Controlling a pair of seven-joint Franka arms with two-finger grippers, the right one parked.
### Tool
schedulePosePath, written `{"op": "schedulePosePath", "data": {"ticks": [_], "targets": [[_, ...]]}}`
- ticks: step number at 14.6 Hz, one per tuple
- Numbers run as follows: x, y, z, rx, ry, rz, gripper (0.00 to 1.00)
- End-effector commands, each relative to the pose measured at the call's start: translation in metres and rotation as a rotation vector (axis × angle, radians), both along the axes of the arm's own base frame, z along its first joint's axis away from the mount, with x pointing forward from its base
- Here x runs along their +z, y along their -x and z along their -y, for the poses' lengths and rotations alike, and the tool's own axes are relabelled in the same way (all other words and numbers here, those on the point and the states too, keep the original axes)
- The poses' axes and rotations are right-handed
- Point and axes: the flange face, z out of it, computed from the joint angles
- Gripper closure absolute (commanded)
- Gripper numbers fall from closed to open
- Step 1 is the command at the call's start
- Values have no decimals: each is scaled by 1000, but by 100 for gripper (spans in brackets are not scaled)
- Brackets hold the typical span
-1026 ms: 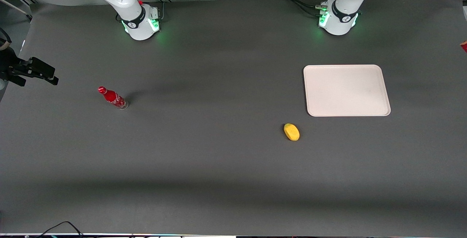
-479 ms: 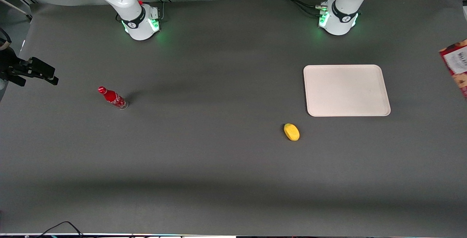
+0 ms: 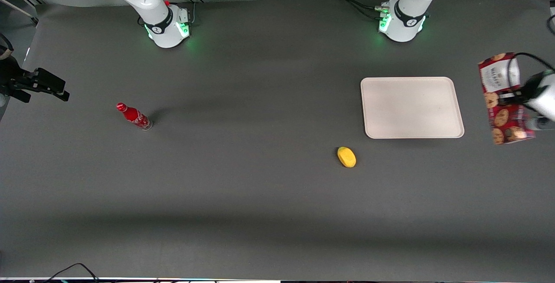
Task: Place red cookie box on tray
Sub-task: 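Lift the shortbread box upright with the left gripper, then carry the box over the white tray and lower it down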
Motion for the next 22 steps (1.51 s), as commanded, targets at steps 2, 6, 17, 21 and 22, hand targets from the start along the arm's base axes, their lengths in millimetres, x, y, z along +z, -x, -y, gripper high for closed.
{"op": "schedulePosePath", "data": {"ticks": [2,6,17,21,22], "targets": [[-53,66,8,-72,-17,66,100],[-101,109,-19,-76,7,103,100],[-216,153,-57,24,13,220,100],[-250,150,-50,2,14,187,100],[-255,150,-49,-2,15,182,100]]}}
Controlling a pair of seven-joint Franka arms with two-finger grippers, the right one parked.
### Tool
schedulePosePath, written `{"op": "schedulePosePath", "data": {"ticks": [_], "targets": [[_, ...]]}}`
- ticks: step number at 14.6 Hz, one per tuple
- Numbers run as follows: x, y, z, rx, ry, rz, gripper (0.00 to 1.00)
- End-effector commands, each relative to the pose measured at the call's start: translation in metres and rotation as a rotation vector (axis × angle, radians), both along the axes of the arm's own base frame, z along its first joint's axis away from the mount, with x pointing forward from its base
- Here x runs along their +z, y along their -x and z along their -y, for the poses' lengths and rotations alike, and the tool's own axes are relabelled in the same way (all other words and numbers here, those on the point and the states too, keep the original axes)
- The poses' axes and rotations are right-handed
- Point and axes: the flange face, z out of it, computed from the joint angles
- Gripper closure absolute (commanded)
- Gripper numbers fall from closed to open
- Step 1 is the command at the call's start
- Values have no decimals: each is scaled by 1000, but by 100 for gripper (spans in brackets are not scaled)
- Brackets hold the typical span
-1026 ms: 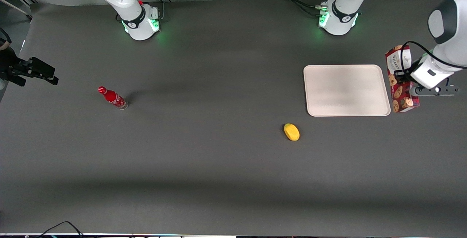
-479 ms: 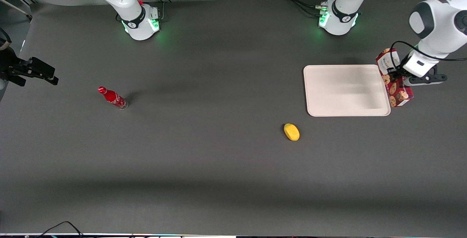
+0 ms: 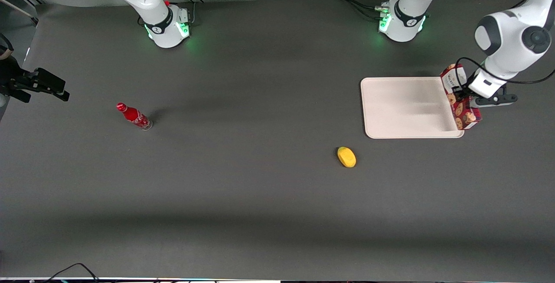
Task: Place red cookie box on tray
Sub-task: 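Carry the box over the white tray and lower it down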
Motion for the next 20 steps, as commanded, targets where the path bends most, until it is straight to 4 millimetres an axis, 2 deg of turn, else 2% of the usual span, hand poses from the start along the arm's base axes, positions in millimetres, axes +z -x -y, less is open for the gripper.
{"op": "schedulePosePath", "data": {"ticks": [1,6,12,13,14,15,20], "targets": [[-19,-5,11,-54,-6,-17,100],[-33,-4,23,-93,0,-52,100],[-43,-3,22,-97,5,-82,99],[-45,-4,23,-99,5,-87,56],[-45,-4,23,-97,5,-88,22],[-45,-5,23,-97,6,-91,0],[-45,-9,22,-100,7,-107,0]]}}
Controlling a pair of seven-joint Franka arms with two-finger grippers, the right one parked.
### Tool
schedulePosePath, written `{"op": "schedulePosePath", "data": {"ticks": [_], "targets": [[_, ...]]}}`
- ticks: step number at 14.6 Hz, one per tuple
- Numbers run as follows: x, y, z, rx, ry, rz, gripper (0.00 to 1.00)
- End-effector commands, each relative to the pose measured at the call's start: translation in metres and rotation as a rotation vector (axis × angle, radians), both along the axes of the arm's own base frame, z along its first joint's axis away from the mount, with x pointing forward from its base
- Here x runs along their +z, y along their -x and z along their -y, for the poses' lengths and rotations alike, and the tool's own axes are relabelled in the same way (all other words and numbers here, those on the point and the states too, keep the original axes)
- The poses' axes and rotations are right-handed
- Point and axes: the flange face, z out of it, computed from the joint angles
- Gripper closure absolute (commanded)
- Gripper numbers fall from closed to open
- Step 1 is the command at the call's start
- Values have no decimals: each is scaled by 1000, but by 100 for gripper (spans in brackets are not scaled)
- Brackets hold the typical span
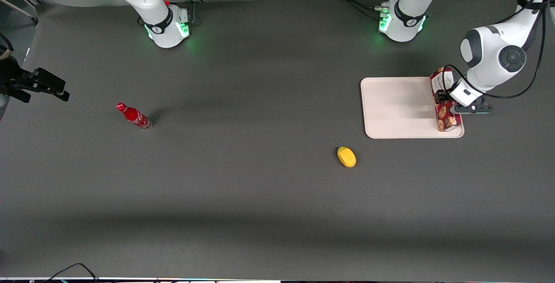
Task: Place red cookie box on tray
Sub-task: 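Carry the box over the white tray and lower it down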
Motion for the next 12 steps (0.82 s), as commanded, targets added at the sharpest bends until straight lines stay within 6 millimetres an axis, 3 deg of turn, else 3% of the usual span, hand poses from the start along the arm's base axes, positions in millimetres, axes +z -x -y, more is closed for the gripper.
{"op": "schedulePosePath", "data": {"ticks": [1,3,6,9,12], "targets": [[3,-8,1,-22,-1,-33,0],[11,-20,12,-49,1,-68,0],[50,-49,14,-49,-3,-130,0],[112,-88,19,-75,-13,-142,0],[199,-123,31,-88,-22,-179,0]]}}
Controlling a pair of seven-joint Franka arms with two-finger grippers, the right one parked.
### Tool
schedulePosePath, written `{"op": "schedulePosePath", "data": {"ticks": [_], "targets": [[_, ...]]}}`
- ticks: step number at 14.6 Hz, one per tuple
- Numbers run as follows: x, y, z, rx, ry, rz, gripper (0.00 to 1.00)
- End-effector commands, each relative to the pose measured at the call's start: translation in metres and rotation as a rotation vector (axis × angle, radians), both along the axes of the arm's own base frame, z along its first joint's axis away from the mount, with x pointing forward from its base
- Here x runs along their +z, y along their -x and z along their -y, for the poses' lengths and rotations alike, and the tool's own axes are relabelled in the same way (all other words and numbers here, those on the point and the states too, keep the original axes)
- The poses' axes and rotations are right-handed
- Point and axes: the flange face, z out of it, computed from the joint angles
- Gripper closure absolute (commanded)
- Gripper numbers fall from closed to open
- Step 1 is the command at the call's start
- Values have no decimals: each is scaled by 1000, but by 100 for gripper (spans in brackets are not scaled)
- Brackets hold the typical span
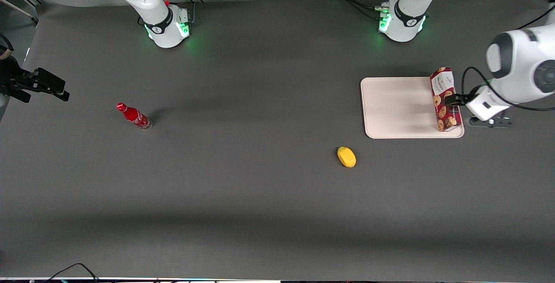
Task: Place red cookie box on tray
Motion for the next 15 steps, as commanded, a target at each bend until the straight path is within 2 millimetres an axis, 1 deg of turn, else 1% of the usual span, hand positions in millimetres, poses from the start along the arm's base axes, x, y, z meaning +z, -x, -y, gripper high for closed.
{"op": "schedulePosePath", "data": {"ticks": [1,3,4,5,6,7,8,12,13,14,15], "targets": [[104,-37,16,-7,-12,-20,0],[154,-56,41,-28,7,40,0],[173,-61,47,-11,8,63,0],[183,-58,49,7,3,61,0],[192,-55,58,-1,0,76,0],[204,-52,62,-7,-1,102,0],[213,-49,63,-9,-2,119,0],[249,-25,71,-15,-14,183,0],[250,-18,72,-17,-16,182,0],[243,-9,73,-18,-19,186,0],[234,-5,74,-22,-19,212,0]]}}
